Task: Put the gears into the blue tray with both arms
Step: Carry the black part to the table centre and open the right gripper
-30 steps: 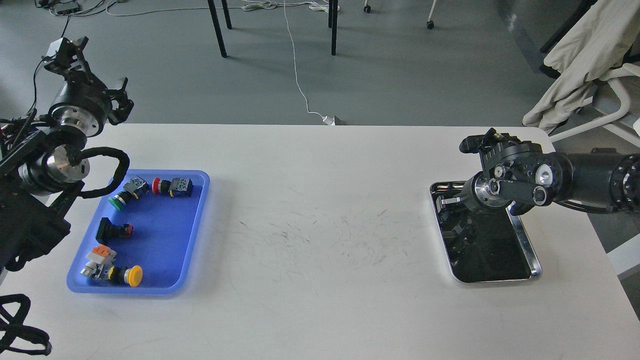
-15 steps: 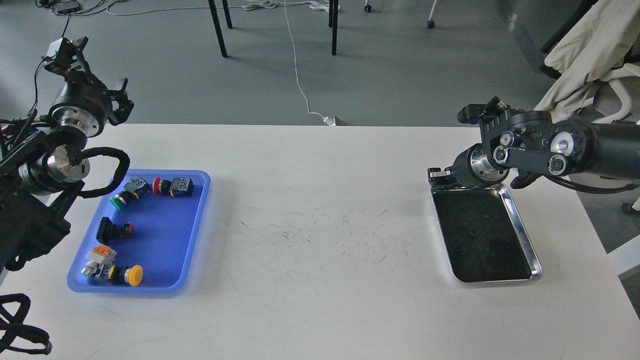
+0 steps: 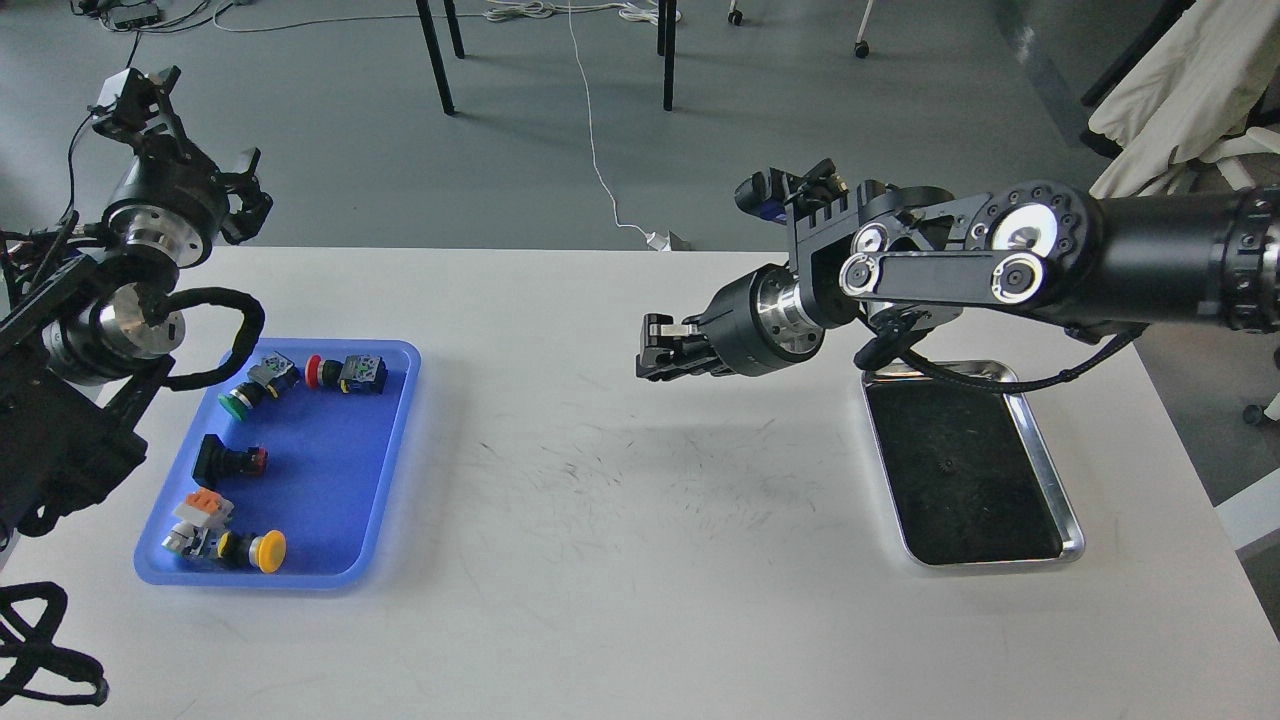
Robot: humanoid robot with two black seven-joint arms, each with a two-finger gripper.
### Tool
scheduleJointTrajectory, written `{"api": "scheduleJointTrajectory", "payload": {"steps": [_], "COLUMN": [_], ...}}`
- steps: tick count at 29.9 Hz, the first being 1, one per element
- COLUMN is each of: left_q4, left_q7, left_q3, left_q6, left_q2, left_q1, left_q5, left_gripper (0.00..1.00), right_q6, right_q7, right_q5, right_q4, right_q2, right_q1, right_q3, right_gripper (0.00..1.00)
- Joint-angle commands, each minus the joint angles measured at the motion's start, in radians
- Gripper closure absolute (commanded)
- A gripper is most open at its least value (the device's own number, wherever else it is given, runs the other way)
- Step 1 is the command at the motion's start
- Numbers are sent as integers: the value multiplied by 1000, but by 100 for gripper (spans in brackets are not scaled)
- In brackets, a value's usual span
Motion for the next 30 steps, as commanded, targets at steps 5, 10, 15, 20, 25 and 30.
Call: {"api": "scheduleJointTrajectory", "payload": {"steps": [5,10,15,20,25,30], "left_q4": [2,2,2,2,2,2], "left_q7": [0,0,2,2,0,0], "left_q3": [0,-1,-1,-1,-1,2], "left_q6": [0,-2,-2,-2,-2,-2], "left_q2": [8,19,14,13,19,26], "left_q1": [-1,-3,-3,-4,-4,-3], "left_q5": [0,0,2,2,0,0], "left_gripper": [2,2,2,2,2,2], "right_q6": [-131,-160,-162,-162,-163,-179], "right_q7": [4,6,7,7,6,-5], "right_q5": [20,25,28,63,63,60], "right_q4": [-156,-208,-223,-187,-130,-84], "right_q2": [128,128,128,128,128,128], "right_q1": [-154,-234,-292,-306,-322,-361], "right_q3": [50,126,188,198,198,195], "right_gripper": [96,96,96,95,95,93]}}
